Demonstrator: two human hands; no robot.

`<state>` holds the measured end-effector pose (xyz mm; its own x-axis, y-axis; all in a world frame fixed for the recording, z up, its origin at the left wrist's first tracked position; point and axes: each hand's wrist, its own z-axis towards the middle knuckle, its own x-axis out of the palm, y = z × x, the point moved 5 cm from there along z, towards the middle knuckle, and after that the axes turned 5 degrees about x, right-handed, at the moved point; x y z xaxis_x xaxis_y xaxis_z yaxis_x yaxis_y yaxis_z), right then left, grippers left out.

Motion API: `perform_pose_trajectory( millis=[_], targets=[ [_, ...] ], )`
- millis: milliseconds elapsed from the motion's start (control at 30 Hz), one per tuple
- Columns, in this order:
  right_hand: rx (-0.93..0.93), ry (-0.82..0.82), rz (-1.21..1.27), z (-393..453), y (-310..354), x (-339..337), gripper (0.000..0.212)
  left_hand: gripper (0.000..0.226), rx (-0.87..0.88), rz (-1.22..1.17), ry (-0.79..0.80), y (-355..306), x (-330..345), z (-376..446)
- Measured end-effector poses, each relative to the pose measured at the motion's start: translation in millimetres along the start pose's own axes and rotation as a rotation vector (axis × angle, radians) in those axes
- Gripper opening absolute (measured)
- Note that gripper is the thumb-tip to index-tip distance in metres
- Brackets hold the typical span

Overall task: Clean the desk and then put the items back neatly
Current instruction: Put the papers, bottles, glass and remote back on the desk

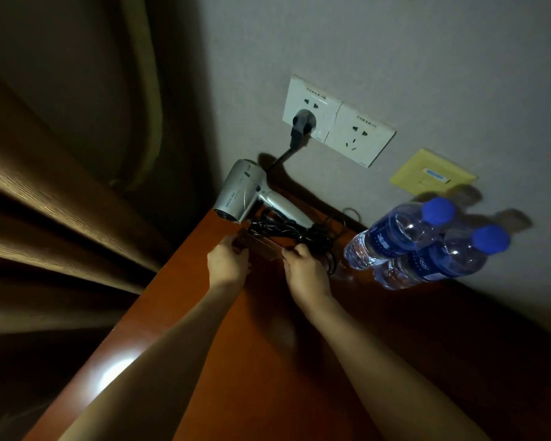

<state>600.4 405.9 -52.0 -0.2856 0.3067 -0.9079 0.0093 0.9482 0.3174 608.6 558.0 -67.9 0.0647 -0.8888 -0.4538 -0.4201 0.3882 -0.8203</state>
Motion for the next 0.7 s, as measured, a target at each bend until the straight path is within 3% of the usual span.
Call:
perform_pose_trajectory(
  millis=[233, 367, 467, 633, 700],
  targets=[
    [-0.049, 0.065, -0.141, 11, 4, 3, 0.046, 0.035, -0.003, 0.031, -0.028, -1, -1, -1],
    [-0.066, 0.009, -0.105, 0, 7, -10, 0.041, 0.031, -0.034, 0.074, -0.016, 3, -9, -8],
    [-0.03, -0.023, -0.112, -25, 3, -23, 0.034, 0.021, -0.064, 0.223, 0.092, 4, -17, -22],
    [0.139, 0.048, -0.165, -100, -29, -44, 0.026, 0.006, 0.03, 0.508, 0.317, -15, -8, -81],
    [0.234, 0.084, -0.148, -142, -51, -51, 0.027, 0.012, 0.106, 0.616, 0.404, -28, 9, -111]
  ],
)
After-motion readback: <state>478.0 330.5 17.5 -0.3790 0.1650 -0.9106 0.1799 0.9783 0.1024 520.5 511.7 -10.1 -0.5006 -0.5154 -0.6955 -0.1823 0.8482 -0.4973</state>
